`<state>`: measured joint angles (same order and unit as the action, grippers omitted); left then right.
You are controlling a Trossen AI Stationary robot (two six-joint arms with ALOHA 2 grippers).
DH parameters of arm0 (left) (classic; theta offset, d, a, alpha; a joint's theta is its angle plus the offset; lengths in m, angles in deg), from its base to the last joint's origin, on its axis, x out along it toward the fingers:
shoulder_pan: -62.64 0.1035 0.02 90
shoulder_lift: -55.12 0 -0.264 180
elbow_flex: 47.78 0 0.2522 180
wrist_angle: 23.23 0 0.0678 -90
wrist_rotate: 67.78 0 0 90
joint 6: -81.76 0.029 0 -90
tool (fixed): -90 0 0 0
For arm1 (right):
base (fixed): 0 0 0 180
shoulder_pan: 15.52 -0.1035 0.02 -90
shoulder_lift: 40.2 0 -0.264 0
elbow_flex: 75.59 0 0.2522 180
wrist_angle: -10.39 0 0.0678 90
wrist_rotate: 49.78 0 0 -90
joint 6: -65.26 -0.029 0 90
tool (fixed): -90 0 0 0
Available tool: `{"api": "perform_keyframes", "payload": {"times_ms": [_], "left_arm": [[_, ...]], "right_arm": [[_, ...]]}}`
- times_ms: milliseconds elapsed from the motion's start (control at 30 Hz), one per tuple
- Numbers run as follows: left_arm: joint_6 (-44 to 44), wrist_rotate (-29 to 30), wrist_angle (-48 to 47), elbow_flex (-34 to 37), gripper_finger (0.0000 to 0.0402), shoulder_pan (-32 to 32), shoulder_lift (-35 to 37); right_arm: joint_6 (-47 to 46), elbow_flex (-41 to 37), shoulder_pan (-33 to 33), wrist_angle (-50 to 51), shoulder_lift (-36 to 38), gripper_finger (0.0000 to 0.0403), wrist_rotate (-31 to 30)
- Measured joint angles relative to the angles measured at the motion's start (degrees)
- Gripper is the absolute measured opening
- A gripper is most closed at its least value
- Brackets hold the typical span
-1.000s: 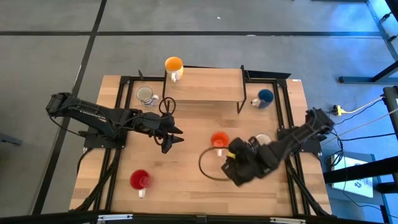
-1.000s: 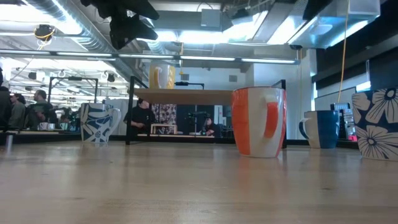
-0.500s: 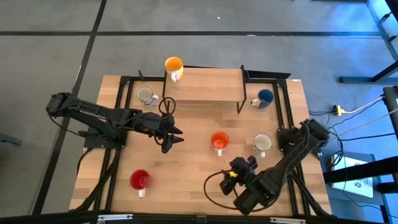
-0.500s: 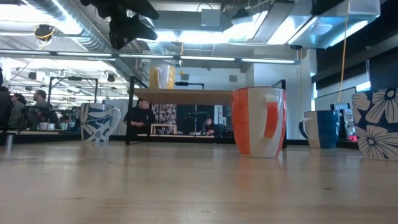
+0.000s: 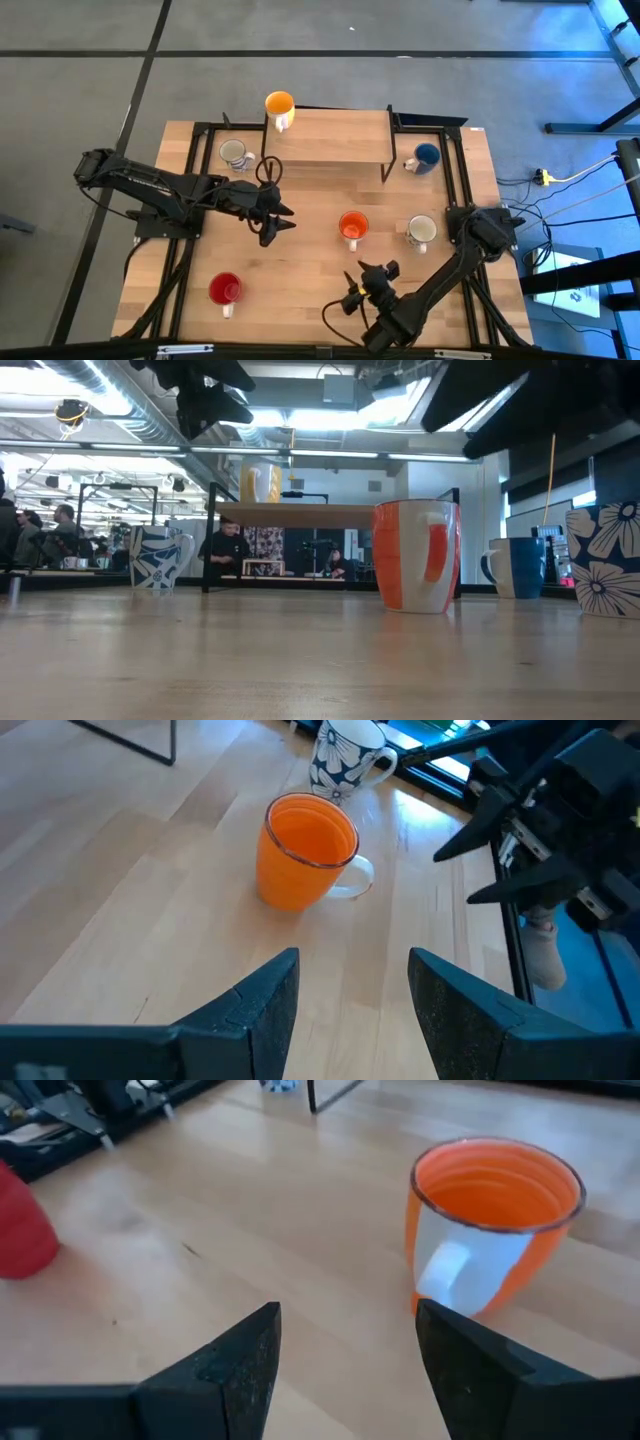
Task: Place coffee mugs
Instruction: Put the orange mug on the shelf
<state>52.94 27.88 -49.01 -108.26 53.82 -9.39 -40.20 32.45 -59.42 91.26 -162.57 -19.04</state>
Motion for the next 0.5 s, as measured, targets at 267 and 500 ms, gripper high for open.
{"api": "perform_keyframes", "payload": {"times_ms": [267,500], "left_arm": [[4.05,-5.23,-0.03,0.0,0.0183,-0.04,0.0],[3.93,-5.23,-0.04,0.0,0.0183,-0.04,0.0]], "right_arm": [[-2.57,0.02,1.25,0.58,-4.48,0.0221,1.37],[-9.92,-0.02,2.78,6.97,-6.29,0.0221,2.84]]}}
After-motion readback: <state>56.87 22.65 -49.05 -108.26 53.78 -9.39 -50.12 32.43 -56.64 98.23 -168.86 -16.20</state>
